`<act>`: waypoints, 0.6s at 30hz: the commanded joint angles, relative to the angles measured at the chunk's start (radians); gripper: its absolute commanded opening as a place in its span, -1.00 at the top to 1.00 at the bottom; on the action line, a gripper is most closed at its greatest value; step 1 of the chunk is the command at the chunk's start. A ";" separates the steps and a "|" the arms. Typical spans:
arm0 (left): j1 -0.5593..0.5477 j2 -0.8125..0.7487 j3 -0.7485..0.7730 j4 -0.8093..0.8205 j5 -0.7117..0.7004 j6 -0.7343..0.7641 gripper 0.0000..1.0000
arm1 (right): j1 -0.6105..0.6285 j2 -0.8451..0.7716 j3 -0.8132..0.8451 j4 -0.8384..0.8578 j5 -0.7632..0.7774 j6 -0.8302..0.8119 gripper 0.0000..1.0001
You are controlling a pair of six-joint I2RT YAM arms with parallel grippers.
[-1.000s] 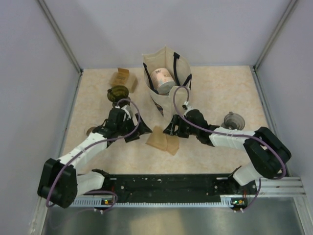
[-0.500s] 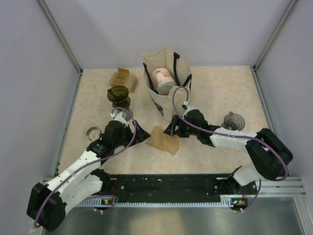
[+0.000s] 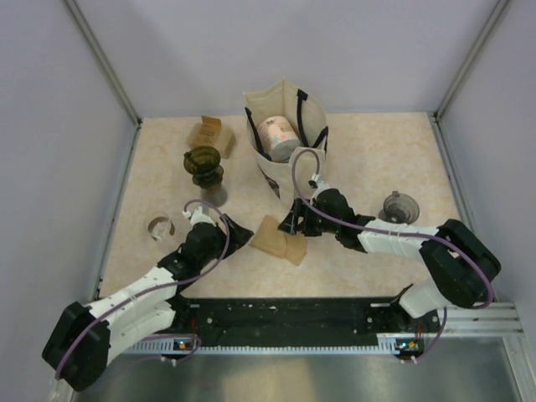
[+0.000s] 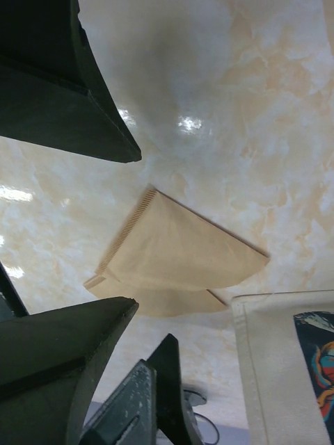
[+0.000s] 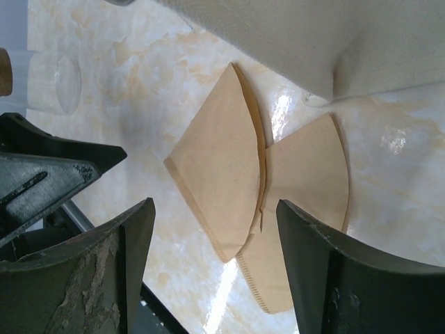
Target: Place the coffee filter in the dripper
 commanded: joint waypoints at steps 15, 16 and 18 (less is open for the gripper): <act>-0.043 0.355 0.059 0.289 -0.090 -0.134 -0.12 | 0.019 0.131 0.058 0.098 -0.048 0.007 -0.34; -0.045 0.366 0.066 0.288 -0.088 -0.133 -0.10 | 0.019 0.138 0.063 0.096 -0.055 0.008 -0.33; -0.046 0.389 0.080 0.281 -0.085 -0.131 -0.09 | 0.019 0.145 0.067 0.101 -0.059 0.011 -0.33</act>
